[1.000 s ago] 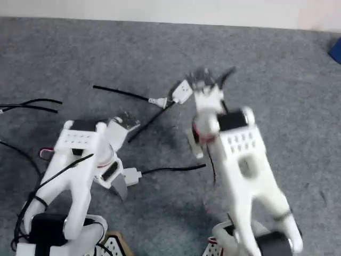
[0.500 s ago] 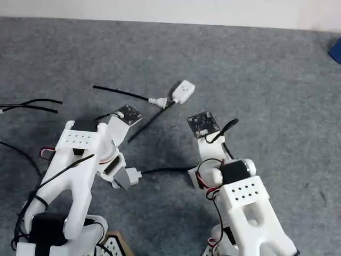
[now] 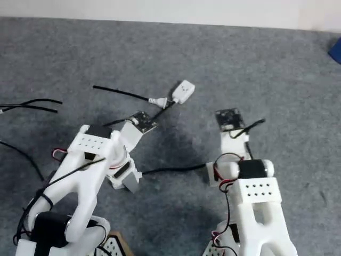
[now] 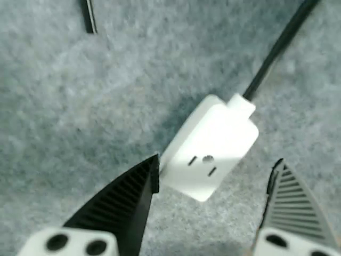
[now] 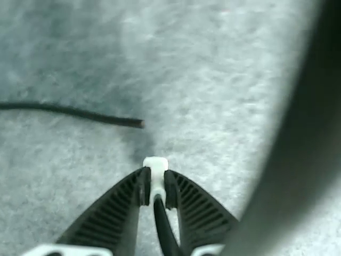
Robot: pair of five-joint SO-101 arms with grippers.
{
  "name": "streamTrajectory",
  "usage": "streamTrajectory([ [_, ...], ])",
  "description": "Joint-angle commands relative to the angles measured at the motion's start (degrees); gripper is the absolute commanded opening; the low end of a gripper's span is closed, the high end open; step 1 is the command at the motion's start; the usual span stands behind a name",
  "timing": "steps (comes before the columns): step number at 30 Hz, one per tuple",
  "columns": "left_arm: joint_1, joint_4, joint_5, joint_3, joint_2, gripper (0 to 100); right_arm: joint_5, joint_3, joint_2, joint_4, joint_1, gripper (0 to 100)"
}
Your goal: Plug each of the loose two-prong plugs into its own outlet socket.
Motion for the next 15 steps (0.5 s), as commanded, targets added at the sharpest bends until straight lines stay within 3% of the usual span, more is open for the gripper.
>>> streamTrajectory([
  [1,0.92,-2.99,-0.09,-0.13,0.22,33,0.44,-2.68,-1.36,0.22,1.27,0.6],
  [11,0.04,-1.41,-0.09,-11.38,13.49,33,0.53,-2.68,-1.36,0.22,1.36,0.6],
  [15,-4.26,0.79,-0.35,-20.44,16.57,33,0.53,-2.59,-1.36,0.22,1.36,0.6],
])
